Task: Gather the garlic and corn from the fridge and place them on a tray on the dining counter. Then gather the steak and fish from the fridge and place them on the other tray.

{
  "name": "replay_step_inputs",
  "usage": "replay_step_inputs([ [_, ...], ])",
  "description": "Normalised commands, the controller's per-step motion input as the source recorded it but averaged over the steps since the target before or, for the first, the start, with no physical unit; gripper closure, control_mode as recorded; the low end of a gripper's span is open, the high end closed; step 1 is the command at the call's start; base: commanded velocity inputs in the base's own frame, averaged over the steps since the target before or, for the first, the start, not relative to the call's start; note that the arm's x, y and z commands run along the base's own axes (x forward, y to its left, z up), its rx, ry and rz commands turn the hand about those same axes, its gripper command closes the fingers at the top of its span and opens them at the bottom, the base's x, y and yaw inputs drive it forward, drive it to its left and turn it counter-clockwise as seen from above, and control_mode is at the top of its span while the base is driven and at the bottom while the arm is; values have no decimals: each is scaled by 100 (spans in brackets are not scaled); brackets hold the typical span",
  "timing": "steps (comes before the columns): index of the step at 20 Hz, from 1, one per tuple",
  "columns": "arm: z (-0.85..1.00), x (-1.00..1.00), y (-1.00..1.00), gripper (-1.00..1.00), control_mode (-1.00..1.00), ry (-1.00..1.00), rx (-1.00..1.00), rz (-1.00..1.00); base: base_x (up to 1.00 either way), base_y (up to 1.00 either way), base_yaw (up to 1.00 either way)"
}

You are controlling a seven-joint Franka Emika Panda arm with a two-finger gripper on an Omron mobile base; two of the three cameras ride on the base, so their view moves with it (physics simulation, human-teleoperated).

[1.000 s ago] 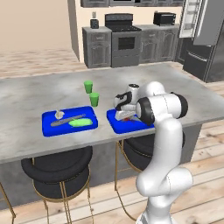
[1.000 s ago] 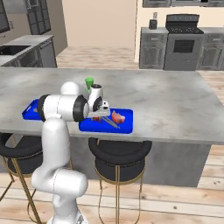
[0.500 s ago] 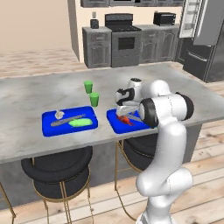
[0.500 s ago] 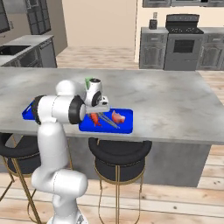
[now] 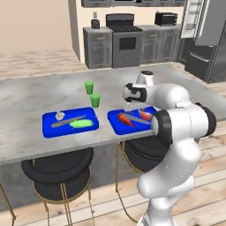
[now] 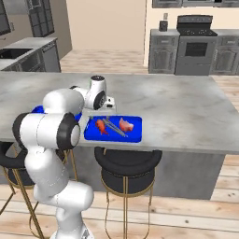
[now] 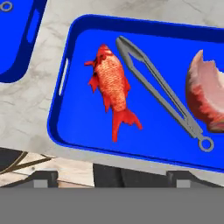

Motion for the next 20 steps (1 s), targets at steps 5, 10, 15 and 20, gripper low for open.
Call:
replay_step_inputs([
  [5, 36, -100, -9, -100, -100, -10, 4, -20, 0, 0, 0],
  [10, 39, -100, -1, -100, -100, -8, 5, -12, 0, 0, 0],
  [15, 10, -75, 0, -100, -100, -6, 0, -10, 0, 0, 0],
  [20, 2, -42, 0, -100, -100, -10, 0, -4, 0, 0, 0],
])
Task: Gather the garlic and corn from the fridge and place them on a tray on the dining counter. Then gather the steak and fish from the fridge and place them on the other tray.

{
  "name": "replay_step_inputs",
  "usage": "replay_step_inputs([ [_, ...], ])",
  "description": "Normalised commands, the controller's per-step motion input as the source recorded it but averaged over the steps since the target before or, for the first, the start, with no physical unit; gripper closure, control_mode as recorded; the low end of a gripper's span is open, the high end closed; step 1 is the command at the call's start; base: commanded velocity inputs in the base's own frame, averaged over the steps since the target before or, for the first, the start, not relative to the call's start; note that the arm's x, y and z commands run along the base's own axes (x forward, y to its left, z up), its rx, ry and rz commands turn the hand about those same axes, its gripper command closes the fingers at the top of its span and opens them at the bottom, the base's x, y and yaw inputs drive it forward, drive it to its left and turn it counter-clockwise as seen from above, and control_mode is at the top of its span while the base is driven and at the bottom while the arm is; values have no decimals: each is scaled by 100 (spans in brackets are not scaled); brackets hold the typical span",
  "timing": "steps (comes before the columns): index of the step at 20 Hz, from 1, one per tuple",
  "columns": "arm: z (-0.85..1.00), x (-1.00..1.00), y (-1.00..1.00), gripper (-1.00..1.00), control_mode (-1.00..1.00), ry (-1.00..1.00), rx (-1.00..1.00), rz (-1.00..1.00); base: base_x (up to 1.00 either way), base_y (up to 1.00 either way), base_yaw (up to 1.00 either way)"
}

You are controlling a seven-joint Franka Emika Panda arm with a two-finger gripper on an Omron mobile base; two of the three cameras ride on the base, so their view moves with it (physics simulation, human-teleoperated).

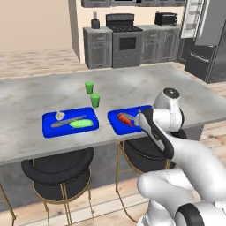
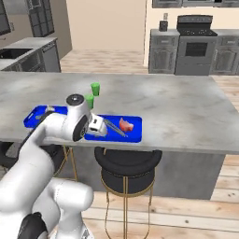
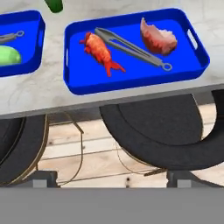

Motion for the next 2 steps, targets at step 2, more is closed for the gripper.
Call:
replay_step_inputs([
  [2, 12, -42, -10, -100, -100, -19, 0, 0, 0, 0, 0],
])
